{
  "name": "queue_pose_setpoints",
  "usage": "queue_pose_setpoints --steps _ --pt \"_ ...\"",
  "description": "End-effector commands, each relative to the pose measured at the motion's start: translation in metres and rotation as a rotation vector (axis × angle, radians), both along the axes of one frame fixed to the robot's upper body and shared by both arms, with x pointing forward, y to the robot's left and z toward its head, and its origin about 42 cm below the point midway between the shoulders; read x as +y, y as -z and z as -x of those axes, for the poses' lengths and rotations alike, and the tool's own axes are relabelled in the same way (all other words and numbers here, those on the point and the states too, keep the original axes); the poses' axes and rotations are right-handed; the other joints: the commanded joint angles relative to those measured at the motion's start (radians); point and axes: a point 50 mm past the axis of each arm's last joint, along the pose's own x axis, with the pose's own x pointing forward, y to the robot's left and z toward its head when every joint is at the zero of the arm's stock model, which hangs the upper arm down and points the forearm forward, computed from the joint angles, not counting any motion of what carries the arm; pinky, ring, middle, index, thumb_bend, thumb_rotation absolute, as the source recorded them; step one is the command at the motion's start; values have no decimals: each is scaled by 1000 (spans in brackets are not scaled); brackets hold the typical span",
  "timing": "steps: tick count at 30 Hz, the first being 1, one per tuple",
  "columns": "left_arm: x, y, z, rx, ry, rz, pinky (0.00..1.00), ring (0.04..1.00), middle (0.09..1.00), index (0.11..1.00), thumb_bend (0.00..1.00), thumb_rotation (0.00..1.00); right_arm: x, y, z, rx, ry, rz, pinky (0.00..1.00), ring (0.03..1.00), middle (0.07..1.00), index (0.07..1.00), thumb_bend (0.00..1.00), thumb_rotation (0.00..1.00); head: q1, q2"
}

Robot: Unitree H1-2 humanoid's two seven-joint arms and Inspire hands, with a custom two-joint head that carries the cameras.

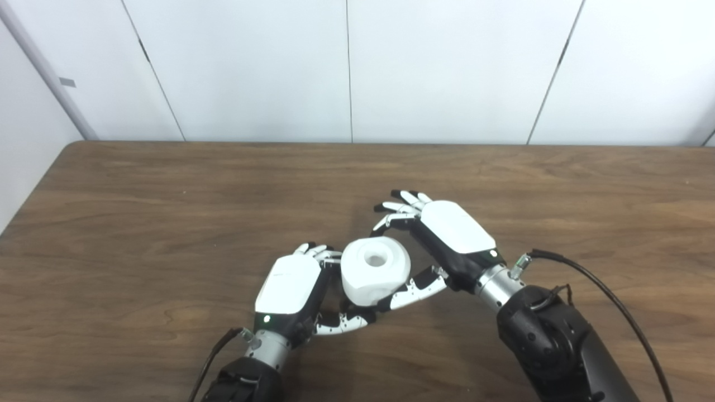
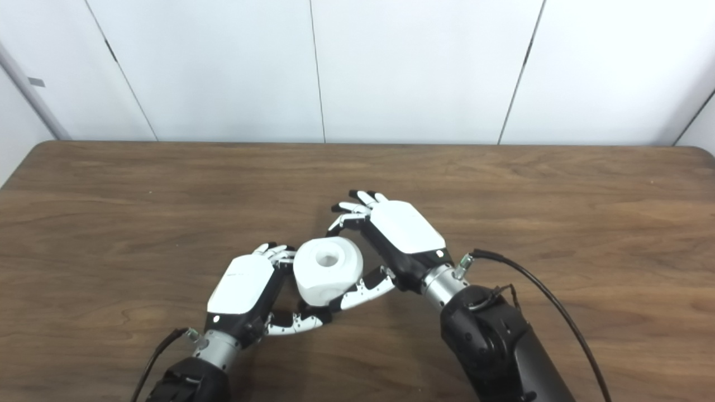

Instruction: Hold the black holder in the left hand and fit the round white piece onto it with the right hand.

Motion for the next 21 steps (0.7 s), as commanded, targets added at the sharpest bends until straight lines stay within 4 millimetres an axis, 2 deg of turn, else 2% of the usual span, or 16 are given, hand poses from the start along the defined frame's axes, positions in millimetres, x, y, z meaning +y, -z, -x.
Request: queue_pose_setpoints --steps 1,7,12,21 --pt "-5 20 8 99 41 -47 928 861 763 484 524 51 3 -18 -4 -49 -19 1 1000 998 922 731 1000 401 0 0" --pt "-4 20 8 104 39 -47 929 863 765 484 523 51 0 -20 -4 -27 -16 -2 1000 1000 953 806 1000 450 0 0" --pt "-4 21 8 106 40 -49 931 864 765 484 523 51 -3 -20 -4 -16 -8 -7 1000 1000 963 838 1000 452 -3 -2" --pt "-1 22 6 109 34 -55 930 865 765 484 523 51 -22 -30 4 5 36 11 1000 1000 998 879 1000 450 -15 -10"
